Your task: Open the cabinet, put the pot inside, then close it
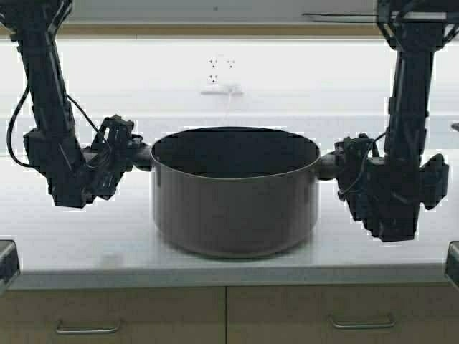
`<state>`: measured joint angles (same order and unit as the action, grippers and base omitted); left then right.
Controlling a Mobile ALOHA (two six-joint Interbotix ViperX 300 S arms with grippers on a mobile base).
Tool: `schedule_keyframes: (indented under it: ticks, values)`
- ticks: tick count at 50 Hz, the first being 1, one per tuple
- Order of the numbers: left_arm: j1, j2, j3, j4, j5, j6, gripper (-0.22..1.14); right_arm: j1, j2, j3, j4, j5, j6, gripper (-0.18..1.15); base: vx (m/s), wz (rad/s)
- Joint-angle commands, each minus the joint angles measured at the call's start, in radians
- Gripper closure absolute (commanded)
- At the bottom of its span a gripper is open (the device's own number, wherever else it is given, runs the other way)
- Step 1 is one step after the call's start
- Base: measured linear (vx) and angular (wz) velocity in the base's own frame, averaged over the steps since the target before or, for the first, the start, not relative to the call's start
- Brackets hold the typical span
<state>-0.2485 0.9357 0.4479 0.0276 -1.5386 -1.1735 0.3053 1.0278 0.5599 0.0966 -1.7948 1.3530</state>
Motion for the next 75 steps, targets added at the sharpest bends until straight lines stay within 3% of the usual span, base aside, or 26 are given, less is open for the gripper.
schedule_keyframes:
  ticks: [1, 4, 17, 28, 55, 75]
  values:
    - [0.011, -0.038, 0.018, 0.003, -0.005, 0.011, 0.9, -0.002, -0.046, 0.035, -0.003, 0.005, 0.006, 0.85, -0.01, 0.0]
    - [0.011, -0.058, 0.04, 0.005, -0.005, 0.012, 0.85, 0.003, -0.075, 0.054, -0.005, 0.006, 0.006, 0.88, 0.0, 0.0]
    - [-0.023, -0.256, 0.213, -0.011, -0.005, 0.02, 0.9, 0.043, -0.273, 0.173, -0.003, 0.006, 0.008, 0.9, 0.0, 0.0]
    - [-0.035, -0.391, 0.327, -0.1, -0.005, 0.021, 0.9, 0.06, -0.367, 0.238, -0.005, 0.031, 0.02, 0.9, 0.0, 0.0]
    - [-0.133, -0.741, 0.634, -0.264, -0.005, 0.023, 0.89, 0.219, -0.643, 0.416, 0.054, 0.08, 0.037, 0.9, -0.01, 0.0]
    - [-0.236, -1.011, 0.723, -0.391, 0.052, 0.1, 0.89, 0.311, -0.882, 0.463, 0.123, 0.229, -0.023, 0.9, -0.03, 0.0]
